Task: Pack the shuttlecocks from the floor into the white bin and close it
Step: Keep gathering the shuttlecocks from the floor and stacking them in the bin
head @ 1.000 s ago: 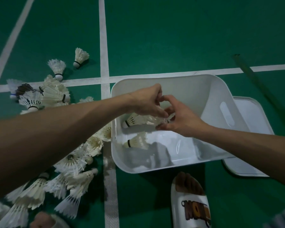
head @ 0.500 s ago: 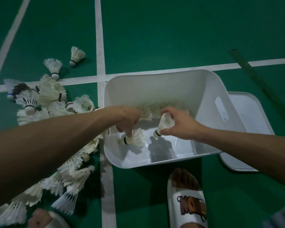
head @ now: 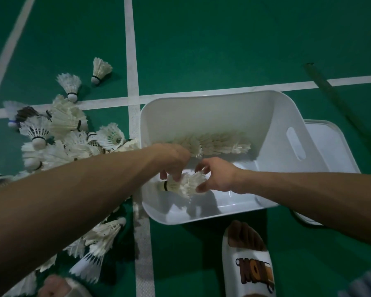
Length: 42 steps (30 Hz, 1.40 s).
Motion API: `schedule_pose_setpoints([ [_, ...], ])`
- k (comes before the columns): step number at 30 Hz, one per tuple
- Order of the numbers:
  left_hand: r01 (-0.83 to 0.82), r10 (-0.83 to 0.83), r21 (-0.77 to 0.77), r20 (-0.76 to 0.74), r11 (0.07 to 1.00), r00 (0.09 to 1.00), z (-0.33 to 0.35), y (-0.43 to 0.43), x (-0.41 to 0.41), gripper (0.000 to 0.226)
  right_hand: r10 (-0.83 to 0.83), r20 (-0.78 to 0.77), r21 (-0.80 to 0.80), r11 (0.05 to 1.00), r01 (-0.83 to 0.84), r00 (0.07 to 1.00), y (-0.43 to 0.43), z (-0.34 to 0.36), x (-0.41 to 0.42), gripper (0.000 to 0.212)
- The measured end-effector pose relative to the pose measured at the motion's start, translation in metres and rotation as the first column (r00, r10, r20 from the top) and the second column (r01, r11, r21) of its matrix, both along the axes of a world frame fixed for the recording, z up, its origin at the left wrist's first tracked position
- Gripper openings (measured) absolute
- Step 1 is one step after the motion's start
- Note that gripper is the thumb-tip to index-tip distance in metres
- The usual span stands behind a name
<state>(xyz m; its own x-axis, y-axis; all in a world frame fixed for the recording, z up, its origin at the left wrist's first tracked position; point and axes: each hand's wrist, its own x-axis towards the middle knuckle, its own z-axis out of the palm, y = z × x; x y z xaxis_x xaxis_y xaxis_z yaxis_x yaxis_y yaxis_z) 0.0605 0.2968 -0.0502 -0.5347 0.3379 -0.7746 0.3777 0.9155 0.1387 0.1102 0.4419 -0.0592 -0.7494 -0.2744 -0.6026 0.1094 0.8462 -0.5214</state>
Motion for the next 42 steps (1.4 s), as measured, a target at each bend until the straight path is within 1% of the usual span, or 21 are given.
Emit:
schedule_pose_setpoints([
  [3, 0.032, -0.032, -0.016, 0.014, 0.999, 0.999, 0.0, -0.002, 0.0, 0.02, 0.006, -0.001, 0.016, 1.0, -0.006, 1.0, -0.004, -0.001, -0.003, 0.058],
  [7, 0.117, -0.115, -0.057, 0.037, 0.991, 0.993, -0.007, -0.002, -0.001, 0.034, 0.077, 0.001, 0.055, 0.996, -0.077, 0.997, -0.014, -0.007, -0.004, 0.059],
  [10, 0.15, -0.146, -0.059, 0.059, 0.987, 0.988, -0.007, -0.002, 0.001, 0.039, 0.087, -0.008, 0.057, 0.995, -0.086, 0.996, -0.015, -0.008, -0.005, 0.061],
  [12, 0.148, -0.144, -0.059, 0.067, 0.987, 0.987, -0.007, -0.002, 0.002, 0.043, 0.073, -0.003, 0.041, 0.996, -0.073, 0.997, -0.012, -0.007, -0.006, 0.063],
  [15, 0.094, -0.091, -0.032, 0.071, 0.995, 0.993, -0.006, -0.003, -0.001, 0.05, 0.056, 0.015, 0.013, 0.998, -0.056, 0.998, -0.004, -0.001, -0.006, 0.068],
  [17, 0.069, -0.07, 0.013, 0.07, 0.998, 0.995, -0.002, -0.004, -0.003, 0.05, 0.102, -0.001, 0.041, 0.994, -0.102, 0.995, 0.003, 0.008, -0.006, 0.067],
  [20, 0.137, -0.137, 0.056, -0.017, 0.989, 0.99, 0.014, -0.003, -0.003, 0.043, 0.184, -0.071, 0.154, 0.973, -0.172, 0.98, 0.015, 0.022, -0.011, 0.055],
  [24, 0.249, -0.217, 0.114, -0.241, 0.962, 0.946, 0.048, -0.002, 0.004, 0.04, 0.267, -0.193, 0.263, 0.941, -0.212, 0.944, 0.022, 0.05, -0.02, 0.047],
  [26, 0.266, -0.198, 0.164, -0.345, 0.95, 0.918, 0.067, -0.005, 0.007, 0.034, 0.295, -0.273, 0.292, 0.932, -0.214, 0.916, 0.02, 0.069, -0.027, 0.045],
  [28, 0.223, -0.101, 0.262, -0.409, 0.939, 0.907, 0.089, -0.01, 0.005, 0.029, 0.313, -0.348, 0.304, 0.929, -0.209, 0.884, 0.014, 0.089, -0.035, 0.044],
  [30, 0.168, 0.032, 0.367, -0.481, 0.915, 0.876, 0.114, -0.02, -0.003, 0.028, 0.318, -0.417, 0.305, 0.931, -0.199, 0.851, 0.006, 0.11, -0.047, 0.044],
  [32, 0.12, 0.162, 0.445, -0.544, 0.887, 0.823, 0.138, -0.037, -0.015, 0.027, 0.313, -0.496, 0.289, 0.939, -0.185, 0.81, -0.003, 0.131, -0.063, 0.043],
  [34, 0.076, 0.261, 0.478, -0.6, 0.875, 0.756, 0.155, -0.06, -0.028, 0.026, 0.295, -0.579, 0.261, 0.95, -0.171, 0.76, -0.016, 0.148, -0.081, 0.04],
  [36, -0.001, 0.321, 0.466, -0.608, 0.885, 0.726, 0.156, -0.088, -0.041, 0.026, 0.271, -0.638, 0.23, 0.96, -0.158, 0.721, -0.033, 0.159, -0.099, 0.036],
  [37, -0.051, 0.328, 0.434, -0.594, 0.899, 0.734, 0.151, -0.103, -0.046, 0.028, 0.264, -0.656, 0.215, 0.963, -0.159, 0.707, -0.044, 0.161, -0.108, 0.035],
  [40, -0.201, 0.317, 0.278, -0.48, 0.939, 0.818, 0.119, -0.145, -0.055, 0.038, 0.275, -0.671, 0.199, 0.961, -0.191, 0.689, -0.078, 0.159, -0.129, 0.033],
  [42, -0.269, 0.323, 0.191, -0.375, 0.944, 0.869, 0.095, -0.168, -0.057, 0.047, 0.305, -0.639, 0.204, 0.952, -0.227, 0.706, -0.102, 0.152, -0.14, 0.035],
])
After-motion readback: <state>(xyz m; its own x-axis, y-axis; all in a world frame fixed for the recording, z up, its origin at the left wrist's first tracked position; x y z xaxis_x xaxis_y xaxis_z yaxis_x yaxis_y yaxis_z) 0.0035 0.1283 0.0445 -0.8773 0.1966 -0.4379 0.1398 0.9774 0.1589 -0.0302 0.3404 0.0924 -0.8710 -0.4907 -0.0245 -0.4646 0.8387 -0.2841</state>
